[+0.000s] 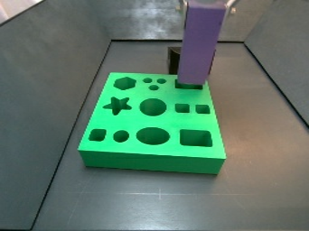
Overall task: Pick up the arch object. Move up. Rotate the arch object. Move to above the board. Insert the arch object.
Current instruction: Insert the arch object.
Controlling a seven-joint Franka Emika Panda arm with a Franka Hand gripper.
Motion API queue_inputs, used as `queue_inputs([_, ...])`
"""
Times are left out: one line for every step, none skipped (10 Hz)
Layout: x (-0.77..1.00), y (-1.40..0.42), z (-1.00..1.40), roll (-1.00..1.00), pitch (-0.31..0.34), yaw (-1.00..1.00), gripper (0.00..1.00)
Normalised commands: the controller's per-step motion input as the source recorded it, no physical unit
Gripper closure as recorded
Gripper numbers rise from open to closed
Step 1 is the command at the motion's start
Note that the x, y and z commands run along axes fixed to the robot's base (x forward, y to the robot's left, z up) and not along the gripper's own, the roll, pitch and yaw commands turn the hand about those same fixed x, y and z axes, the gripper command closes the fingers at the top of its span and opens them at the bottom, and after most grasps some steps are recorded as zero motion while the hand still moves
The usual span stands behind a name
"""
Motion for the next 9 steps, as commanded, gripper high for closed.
queue_inputs([0.09, -0.14, -0.03, 0.10, 0.000, 0.28, 1.00])
queue_inputs([0.01, -0.13, -0.03, 0.08, 0.000, 0.15, 1.00])
queue_inputs([0.00, -0.05, -0.06, 0.05, 0.000, 0.10, 1.00])
queue_inputs([-0.17, 0.03, -0.09, 0.03, 0.010, 0.11, 1.00])
queue_inputs([-0.36, 0.00, -0.09, 0.00, 0.004, 0.00, 1.00])
queue_inputs([-0.03, 0.00, 0.00, 0.00, 0.000, 0.00, 1.00])
queue_inputs([-0.08, 0.00, 0.00, 0.00, 0.000, 0.00, 1.00])
queue_inputs([-0.01, 0.02, 0.00, 0.00, 0.000, 0.00, 1.00])
queue_inputs([0.26, 0.05, -0.01, 0.00, 0.007, -0.02, 1.00])
